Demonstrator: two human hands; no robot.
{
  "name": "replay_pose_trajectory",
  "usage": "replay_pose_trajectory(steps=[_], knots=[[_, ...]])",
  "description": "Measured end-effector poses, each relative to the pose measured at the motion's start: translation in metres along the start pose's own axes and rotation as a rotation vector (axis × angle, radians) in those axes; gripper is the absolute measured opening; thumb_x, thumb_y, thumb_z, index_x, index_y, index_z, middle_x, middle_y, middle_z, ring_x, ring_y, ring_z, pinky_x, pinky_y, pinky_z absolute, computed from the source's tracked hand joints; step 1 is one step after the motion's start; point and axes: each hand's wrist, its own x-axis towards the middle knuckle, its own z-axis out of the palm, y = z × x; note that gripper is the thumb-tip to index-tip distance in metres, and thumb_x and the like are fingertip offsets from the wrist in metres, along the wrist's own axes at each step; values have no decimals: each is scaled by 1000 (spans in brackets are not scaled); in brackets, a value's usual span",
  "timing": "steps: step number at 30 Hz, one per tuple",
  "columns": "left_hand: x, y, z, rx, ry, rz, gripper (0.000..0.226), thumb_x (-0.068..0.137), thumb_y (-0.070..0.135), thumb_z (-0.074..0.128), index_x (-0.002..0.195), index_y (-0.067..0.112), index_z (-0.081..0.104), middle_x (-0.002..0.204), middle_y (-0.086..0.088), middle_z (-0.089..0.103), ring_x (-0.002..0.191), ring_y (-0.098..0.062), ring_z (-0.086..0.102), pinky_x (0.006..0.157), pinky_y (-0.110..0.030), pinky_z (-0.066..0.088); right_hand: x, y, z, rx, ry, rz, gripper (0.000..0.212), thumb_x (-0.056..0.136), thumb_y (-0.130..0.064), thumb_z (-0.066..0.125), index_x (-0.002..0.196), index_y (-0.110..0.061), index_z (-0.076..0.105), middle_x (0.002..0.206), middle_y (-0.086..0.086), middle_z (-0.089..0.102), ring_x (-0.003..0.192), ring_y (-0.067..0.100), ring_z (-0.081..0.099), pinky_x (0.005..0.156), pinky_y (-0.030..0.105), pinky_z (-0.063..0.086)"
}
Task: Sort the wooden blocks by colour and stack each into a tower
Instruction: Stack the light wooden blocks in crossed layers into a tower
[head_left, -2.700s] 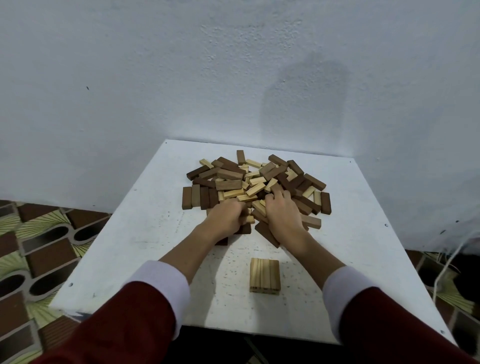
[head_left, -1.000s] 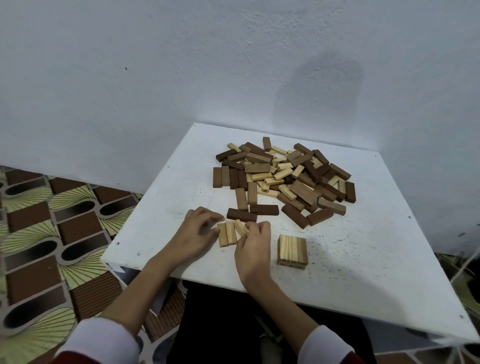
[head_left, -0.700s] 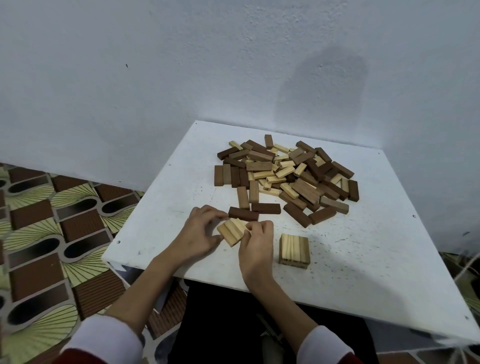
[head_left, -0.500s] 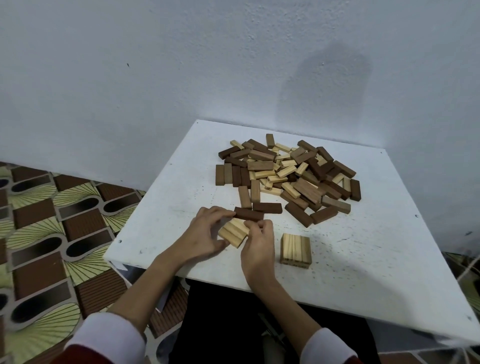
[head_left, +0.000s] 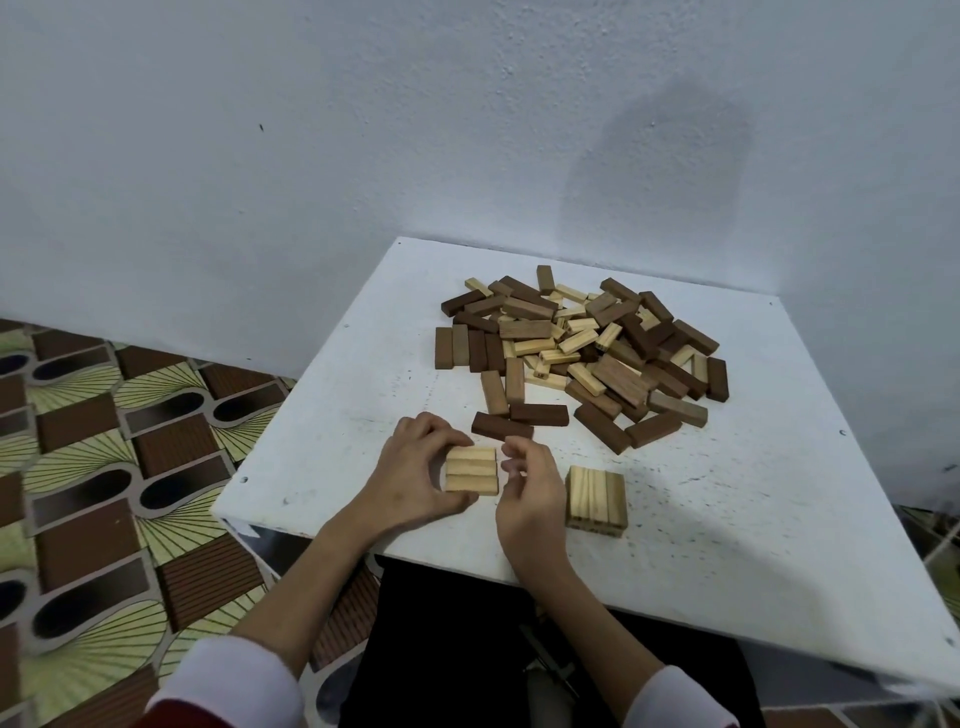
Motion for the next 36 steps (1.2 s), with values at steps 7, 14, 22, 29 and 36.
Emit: replay_pose_trajectory(steps=[7,14,22,29,36], knots=[[-2,1,3,39,54,7,60,58,57,62,109,25,62,102,9,51,96,-7,39,80,-23,35,1,-1,-1,11,-31,-4,37,78,16,43,109,2,59,94,5,54,86,19,55,74,23,47],[-2,1,5,60,70,12,60,59,56,61,109,24,62,102,7,52,94,-9,40,79,-27,37,2,-4,-2,-16,-101,56,40,81,16,44,115,-2,57,98,0,51,89,15,53,74,11,41],[-2,1,4,75,62,19,61,61,58,60,111,23,62,104,8,52,96,-10,40,79,-25,35,3,-10,-6,-33,-133,97,39,83,15,43,115,-5,56,98,-1,49,91,14,52,80,21,45],[-3,0,4,73,60,22,61,62,60,61,111,23,62,104,9,52,96,-9,40,79,-25,36,3,-9,-6,-43,-147,101,39,83,14,44,114,-6,57,99,-2,49,91,13,51,81,19,44],[-2,0,5,83,65,28,61,62,60,61,111,23,62,104,9,52,95,-8,40,78,-18,32,4,-7,-6,-37,-145,98,38,83,15,44,113,-6,57,96,-2,50,88,12,51,74,12,41]])
